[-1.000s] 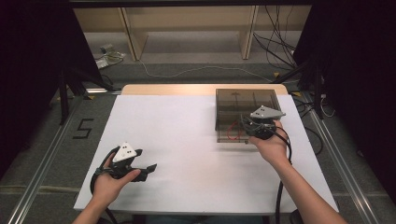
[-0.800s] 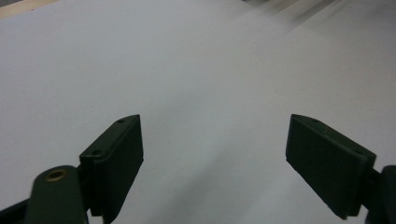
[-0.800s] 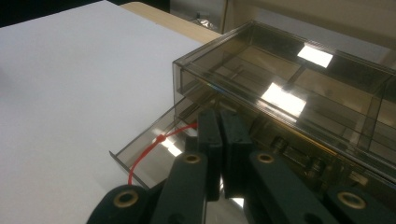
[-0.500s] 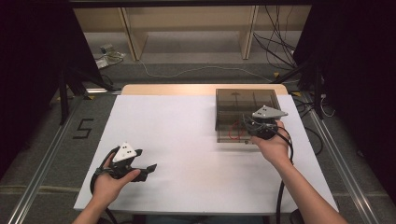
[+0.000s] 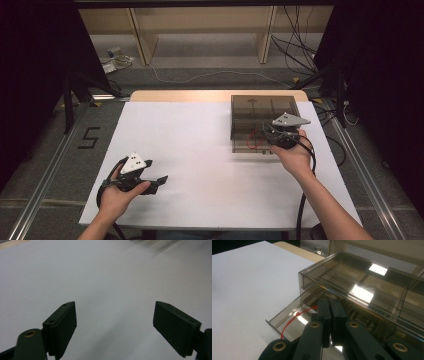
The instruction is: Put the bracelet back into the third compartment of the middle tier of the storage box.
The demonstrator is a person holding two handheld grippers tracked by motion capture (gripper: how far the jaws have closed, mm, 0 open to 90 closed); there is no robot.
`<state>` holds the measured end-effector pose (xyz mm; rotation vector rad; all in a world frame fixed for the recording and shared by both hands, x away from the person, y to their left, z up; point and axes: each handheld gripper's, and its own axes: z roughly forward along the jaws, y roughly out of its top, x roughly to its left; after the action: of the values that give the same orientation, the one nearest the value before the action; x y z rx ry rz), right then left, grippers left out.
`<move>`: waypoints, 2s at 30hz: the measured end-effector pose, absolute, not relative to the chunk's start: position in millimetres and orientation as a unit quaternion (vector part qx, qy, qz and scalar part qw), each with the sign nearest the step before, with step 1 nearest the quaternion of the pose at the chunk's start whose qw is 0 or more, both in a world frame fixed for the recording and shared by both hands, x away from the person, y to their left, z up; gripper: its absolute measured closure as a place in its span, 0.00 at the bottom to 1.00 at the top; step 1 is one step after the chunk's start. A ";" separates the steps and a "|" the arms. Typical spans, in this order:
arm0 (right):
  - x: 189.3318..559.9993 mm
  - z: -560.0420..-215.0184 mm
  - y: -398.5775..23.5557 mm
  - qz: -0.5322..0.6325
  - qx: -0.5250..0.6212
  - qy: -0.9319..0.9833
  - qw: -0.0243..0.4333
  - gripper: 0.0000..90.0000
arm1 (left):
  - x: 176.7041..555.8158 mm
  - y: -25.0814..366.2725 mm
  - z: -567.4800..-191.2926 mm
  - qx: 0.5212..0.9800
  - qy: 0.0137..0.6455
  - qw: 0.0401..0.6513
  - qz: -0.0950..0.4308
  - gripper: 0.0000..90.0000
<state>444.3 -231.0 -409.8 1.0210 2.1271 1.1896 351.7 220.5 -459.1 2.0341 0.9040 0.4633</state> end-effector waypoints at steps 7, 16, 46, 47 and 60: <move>444.0 -409.1 -234.4 0.437 0.378 0.778 0.249 0.99 | 351.7 220.3 -459.2 0.812 0.361 0.421 0.184 0.21; 444.3 -409.1 -238.5 0.436 0.381 0.776 0.250 0.99 | 352.1 220.5 -459.3 0.812 0.361 0.420 0.185 0.21; 443.4 -409.0 -248.5 0.432 0.390 0.772 0.256 0.99 | 351.9 221.1 -459.0 0.811 0.361 0.421 0.185 0.21; 443.4 -409.0 -248.8 0.431 0.390 0.772 0.256 0.99 | 351.9 221.1 -459.1 0.811 0.362 0.421 0.185 0.21; 443.3 -408.9 -255.3 0.431 0.395 0.769 0.259 0.99 | 351.8 221.3 -459.0 0.811 0.362 0.421 0.185 0.21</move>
<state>443.3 -255.3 -408.9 1.0692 2.0835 1.1692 351.8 221.3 -459.0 2.0305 0.9071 0.4641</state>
